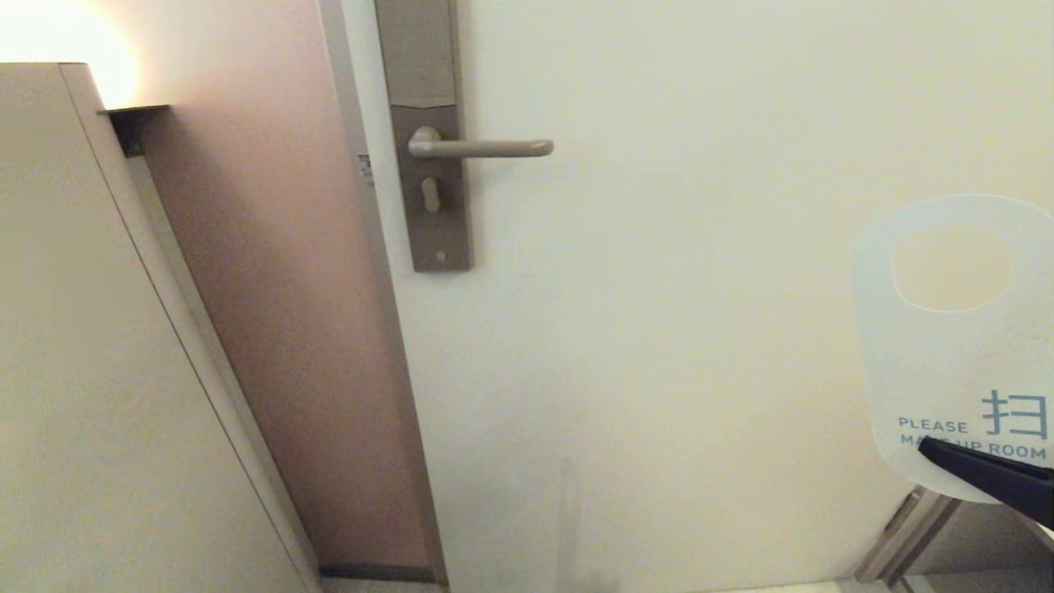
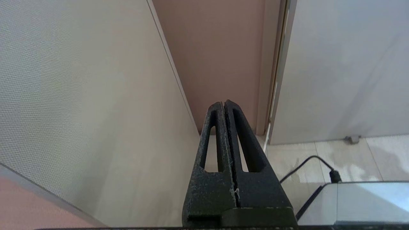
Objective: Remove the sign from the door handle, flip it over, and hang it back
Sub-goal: Hang the sign back with the other side facing out
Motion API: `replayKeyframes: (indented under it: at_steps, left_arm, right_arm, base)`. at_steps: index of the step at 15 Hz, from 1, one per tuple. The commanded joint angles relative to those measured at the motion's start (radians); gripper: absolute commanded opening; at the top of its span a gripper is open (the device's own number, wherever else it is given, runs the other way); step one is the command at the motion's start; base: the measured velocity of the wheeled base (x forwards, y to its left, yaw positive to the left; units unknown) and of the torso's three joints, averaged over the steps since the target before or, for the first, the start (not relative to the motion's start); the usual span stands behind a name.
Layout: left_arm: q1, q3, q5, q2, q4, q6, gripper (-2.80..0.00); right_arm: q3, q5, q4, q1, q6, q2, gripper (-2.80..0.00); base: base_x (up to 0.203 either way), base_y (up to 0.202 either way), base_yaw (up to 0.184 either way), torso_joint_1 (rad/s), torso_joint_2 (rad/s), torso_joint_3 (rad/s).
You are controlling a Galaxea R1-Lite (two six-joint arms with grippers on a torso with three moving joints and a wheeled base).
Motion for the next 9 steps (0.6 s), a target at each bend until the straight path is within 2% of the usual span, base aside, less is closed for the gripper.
replayKeyframes:
  at_steps: [1,7,9]
  left_arm:
    - [0.0,0.0,0.003,-0.007,0.0,-0.014,-2.8]
    - [-0.002,0.0,-0.003,-0.007,0.0,-0.029,-2.8]
    - [-0.039,0.0,0.005,-0.009,0.001,-0.053,-2.8]
  right_arm:
    - [0.001,0.005,-0.002,0.0,0.0,-0.008,-2.8]
    - [0.011,0.005,-0.002,-0.001,-0.001,-0.044,-2.8]
    - [0.017,0.003,-0.002,-0.001,-0.001,-0.078,-2.8]
  base:
    - [0.0,0.0,0.0,0.0,0.0,0.0]
    - [0.0,0.0,0.0,0.0,0.0,0.0]
    - [0.0,0.0,0.0,0.0,0.0,0.0]
